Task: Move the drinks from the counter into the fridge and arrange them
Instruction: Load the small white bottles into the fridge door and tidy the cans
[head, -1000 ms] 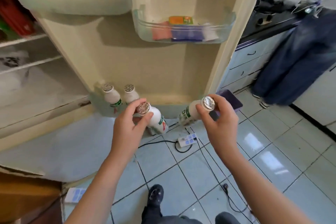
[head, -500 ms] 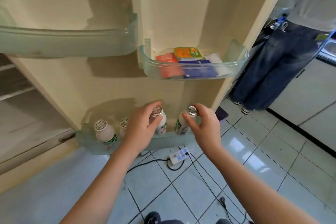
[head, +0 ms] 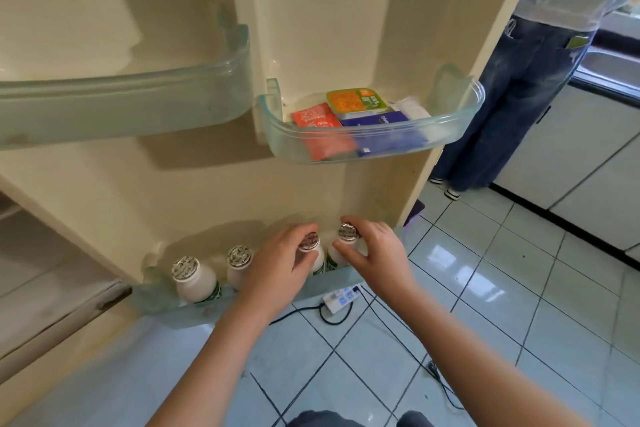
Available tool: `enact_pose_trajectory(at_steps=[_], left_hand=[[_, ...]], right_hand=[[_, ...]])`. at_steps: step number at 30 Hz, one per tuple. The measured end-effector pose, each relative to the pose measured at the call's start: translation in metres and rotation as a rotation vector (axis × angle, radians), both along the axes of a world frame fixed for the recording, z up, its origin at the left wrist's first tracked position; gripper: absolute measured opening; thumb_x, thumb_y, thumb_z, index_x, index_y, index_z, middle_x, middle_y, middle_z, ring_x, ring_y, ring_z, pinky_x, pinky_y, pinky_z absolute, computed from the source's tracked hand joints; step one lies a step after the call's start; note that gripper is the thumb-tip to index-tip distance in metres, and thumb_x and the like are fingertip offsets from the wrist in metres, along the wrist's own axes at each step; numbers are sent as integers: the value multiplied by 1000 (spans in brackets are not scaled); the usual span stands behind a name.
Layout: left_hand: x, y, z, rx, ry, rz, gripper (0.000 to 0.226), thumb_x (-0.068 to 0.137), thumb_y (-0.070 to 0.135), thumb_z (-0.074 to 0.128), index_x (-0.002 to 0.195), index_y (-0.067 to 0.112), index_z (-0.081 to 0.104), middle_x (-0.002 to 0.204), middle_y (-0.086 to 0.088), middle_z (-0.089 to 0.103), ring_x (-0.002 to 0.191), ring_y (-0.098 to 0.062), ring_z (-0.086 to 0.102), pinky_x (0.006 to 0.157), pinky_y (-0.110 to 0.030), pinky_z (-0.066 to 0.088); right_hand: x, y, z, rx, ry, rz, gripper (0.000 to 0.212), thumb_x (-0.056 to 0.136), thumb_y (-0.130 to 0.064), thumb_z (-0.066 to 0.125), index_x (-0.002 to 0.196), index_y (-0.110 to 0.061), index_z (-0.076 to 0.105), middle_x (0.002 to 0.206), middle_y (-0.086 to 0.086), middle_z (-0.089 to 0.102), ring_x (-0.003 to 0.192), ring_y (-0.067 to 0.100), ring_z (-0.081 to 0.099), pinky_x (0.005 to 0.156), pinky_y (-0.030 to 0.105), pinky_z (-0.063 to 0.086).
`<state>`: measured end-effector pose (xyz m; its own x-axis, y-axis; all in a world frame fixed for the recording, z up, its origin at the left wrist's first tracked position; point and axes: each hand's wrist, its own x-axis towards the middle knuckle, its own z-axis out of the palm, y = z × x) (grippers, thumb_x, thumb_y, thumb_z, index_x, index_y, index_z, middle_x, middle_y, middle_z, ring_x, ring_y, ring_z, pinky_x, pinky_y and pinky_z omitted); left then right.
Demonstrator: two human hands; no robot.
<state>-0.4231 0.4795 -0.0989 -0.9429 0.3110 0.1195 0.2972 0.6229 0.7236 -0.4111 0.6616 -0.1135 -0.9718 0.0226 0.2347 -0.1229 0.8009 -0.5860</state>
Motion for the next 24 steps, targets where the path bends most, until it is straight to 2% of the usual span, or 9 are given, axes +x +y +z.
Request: enact_pose_trajectory(at_steps=[4,7,10,12,17,20,22,24], left_hand=[[2,-3,-3,42,-27,-17,46,90,23,62,134,28,50,128,12,51,118,-9,51,100,-27,42],[5,-3,-3,90,16,6,45,89,20,62,133,23,51,129,14,47,122,-5,46,104,-32,41],[12,0,0,178,185,76,33,90,15,61,123,14,58,124,11,50,118,-3,47,104,-27,40],[18,5,1,204,343,109,26,89,16,58,114,9,62,118,7,54,113,-8,52,100,-23,40],[36,36,-7,269,586,-7,18,89,11,53,97,0,65,105,-2,60,103,-13,54,97,-23,38],[54,64,-19,284,548,-182,17,92,14,49,98,4,62,102,-5,63,100,-15,55,96,-21,37],[67,84,-30,267,429,-301,20,93,18,47,98,7,62,101,-1,62,99,-13,54,95,-19,37],[80,104,-45,189,259,-375,22,93,24,46,99,12,63,100,6,61,96,-9,54,90,-17,38]], right_hand=[[2,-4,1,-20,5,-19,48,84,-40,68,127,-19,58,111,-4,67,106,18,57,81,20,34],[11,-5,1,-51,-12,-31,56,84,-40,67,133,-19,51,119,-7,62,109,11,54,86,19,35],[29,0,-1,-91,17,-77,47,87,-34,66,128,-16,54,116,-8,60,102,4,52,87,19,39],[46,9,-3,-99,39,-140,34,88,-27,64,120,-16,59,110,-8,61,101,3,52,86,16,37],[100,54,-15,-124,-11,-341,19,91,-16,61,109,-15,64,104,-10,62,96,7,57,83,20,40],[144,86,-30,-137,-89,-483,16,90,-12,61,106,-13,66,99,-9,64,93,9,59,79,18,41],[176,106,-45,-175,-202,-580,15,91,-13,60,105,-14,66,97,-8,65,92,8,59,77,15,42],[210,124,-62,-224,-334,-672,17,91,-15,59,106,-16,66,96,-7,66,91,8,60,77,17,43]])
